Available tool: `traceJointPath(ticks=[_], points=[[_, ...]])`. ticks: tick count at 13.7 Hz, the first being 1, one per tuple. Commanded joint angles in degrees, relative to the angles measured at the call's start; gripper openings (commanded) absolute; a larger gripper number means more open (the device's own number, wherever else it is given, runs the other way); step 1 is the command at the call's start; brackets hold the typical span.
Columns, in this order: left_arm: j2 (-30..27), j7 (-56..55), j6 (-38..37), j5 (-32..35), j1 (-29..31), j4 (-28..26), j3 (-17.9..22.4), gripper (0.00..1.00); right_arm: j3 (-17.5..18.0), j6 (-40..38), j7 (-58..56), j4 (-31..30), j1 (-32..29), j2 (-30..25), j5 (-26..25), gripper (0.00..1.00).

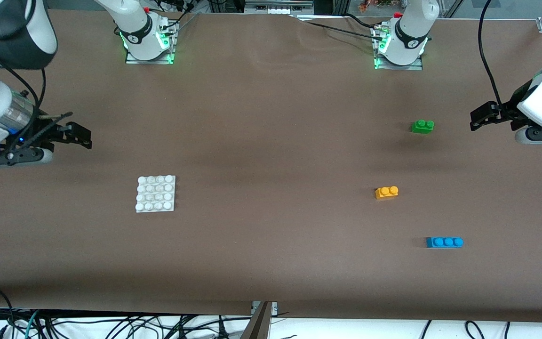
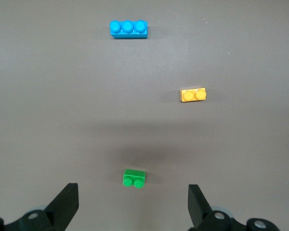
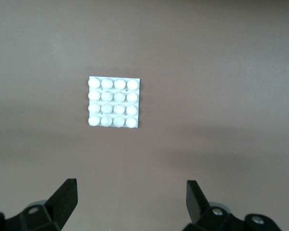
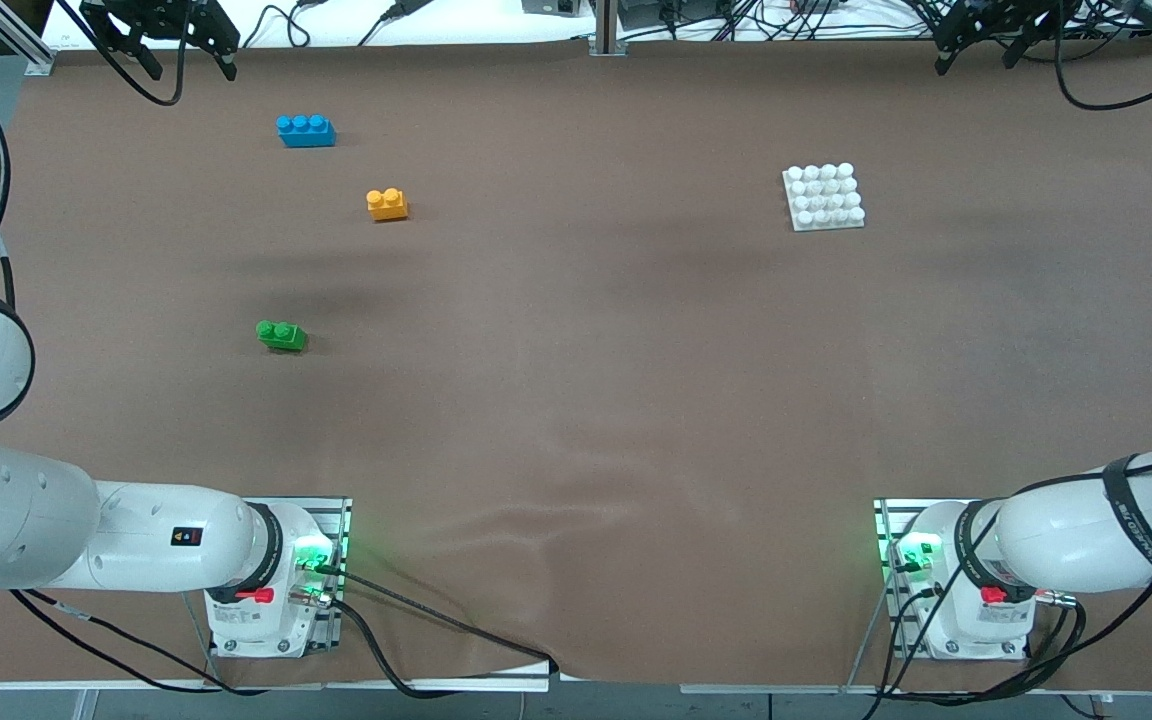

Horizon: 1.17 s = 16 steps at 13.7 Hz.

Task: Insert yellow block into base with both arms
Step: 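Reach the right gripper down to the white base plate's edge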

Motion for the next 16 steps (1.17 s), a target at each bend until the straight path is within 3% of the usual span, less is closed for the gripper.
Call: traceJointPath(ticks=[1, 3, 9, 12, 16], points=[[0.84, 0.25, -1.36, -0.67, -0.07, 2.04, 0.09, 1.0, -0.7, 12.4, 0.0, -9.17, -0.81, 2.04, -0.23, 1.0], [0.84, 0.25, -1.36, -0.67, -0.07, 2.04, 0.09, 1.0, -0.88, 21.83, 0.35, -14.29, -0.81, 4.24, 0.65, 1.0], [0.84, 0.25, -1.36, -0.67, -0.07, 2.04, 0.17, 1.0, -0.7, 33.53, 0.53, -15.36, -0.72, 13.81, 8.46, 1.0], [0.84, 0.25, -1.36, -0.67, -0.07, 1.95, 0.09, 1.0, -0.35, 38.37, 0.53, -15.27, -0.11, 17.43, 12.42, 1.0], [0.84, 0.25, -1.36, -0.67, -0.07, 1.95, 0.09, 1.0, 0.09, 40.49, 3.25, -15.18, 2.18, 18.84, 14.01, 1.0]])
